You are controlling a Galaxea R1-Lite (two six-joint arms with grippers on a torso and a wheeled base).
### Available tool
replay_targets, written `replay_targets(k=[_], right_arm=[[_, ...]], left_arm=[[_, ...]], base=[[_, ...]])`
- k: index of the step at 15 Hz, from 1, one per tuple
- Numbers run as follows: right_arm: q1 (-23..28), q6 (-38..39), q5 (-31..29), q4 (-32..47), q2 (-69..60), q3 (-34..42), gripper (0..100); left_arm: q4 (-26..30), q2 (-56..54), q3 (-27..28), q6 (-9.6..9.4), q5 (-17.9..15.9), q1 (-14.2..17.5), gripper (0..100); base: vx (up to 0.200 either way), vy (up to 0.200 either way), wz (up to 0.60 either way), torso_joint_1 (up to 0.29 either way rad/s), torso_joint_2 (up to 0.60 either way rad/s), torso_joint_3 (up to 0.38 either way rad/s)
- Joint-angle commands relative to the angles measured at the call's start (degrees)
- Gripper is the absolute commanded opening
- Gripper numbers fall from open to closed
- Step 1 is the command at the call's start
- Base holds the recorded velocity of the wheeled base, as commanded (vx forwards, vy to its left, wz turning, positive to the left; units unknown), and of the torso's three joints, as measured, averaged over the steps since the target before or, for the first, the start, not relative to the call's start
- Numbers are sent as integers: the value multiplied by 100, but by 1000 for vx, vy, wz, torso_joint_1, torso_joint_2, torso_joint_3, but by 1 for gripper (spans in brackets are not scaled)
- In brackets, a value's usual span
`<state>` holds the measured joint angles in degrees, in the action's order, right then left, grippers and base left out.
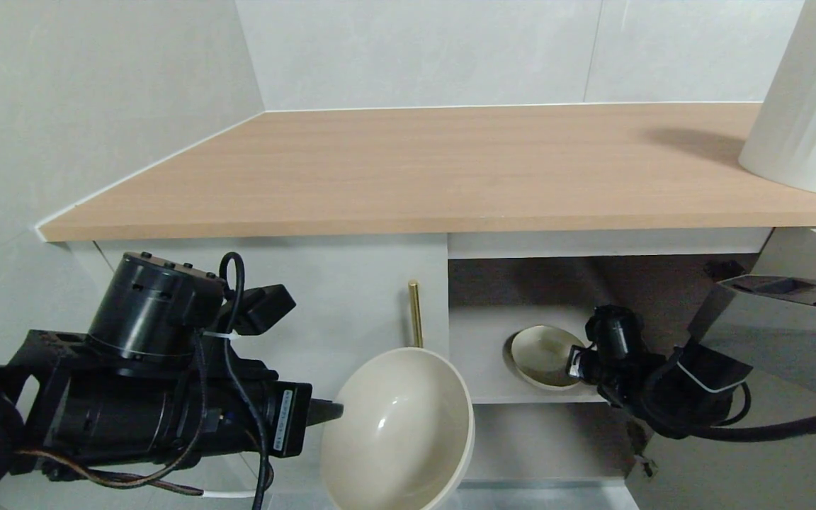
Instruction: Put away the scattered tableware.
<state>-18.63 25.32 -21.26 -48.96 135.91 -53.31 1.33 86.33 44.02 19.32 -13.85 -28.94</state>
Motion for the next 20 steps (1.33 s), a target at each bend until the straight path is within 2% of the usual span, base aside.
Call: replay_targets(k=[1, 6, 7, 10, 11, 14, 17, 18, 20], right_arm=[[-1, -1, -1, 0, -3, -13, 0], [-1, -27, -27, 0, -21, -22, 0], [-9, -27, -27, 0, -21, -13, 100], [-27, -45, -27, 0, -153, 22, 100], [-97, -80, -36, 18, -364, 101, 100], [-774, -467, 52, 290, -1383, 699, 100], [-1275, -554, 562, 1327, -2464, 928, 100], [-1354, -554, 720, 1617, -2728, 928, 100], [-1662, -537, 1493, 2786, -3712, 928, 100]], left_arm=[[-1, 24, 1, 1, 40, 2, 0], [-10, 85, 63, 1, 119, 2, 0], [-10, 94, 80, 1, 119, 2, 0], [-10, 191, 98, 1, 172, 2, 0], [-1, 226, 168, 1, 295, 2, 0], [148, 542, 362, 1, 708, -208, 0], [201, 1043, 441, 221, 1350, -789, 0], [201, 1140, 450, 300, 1464, -894, 0], [201, 1474, 450, 467, 1851, -1131, 0]], base=[[0, 0, 0, 0, 0, 0], [0, 0, 0, 0, 0, 0], [0, 0, 0, 0, 0, 0], [0, 0, 0, 0, 0, 0], [0, 0, 0, 0, 0, 0], [0, 0, 0, 0, 0, 0], [0, 0, 0, 0, 0, 0], [0, 0, 0, 0, 0, 0], [0, 0, 0, 0, 0, 0]])
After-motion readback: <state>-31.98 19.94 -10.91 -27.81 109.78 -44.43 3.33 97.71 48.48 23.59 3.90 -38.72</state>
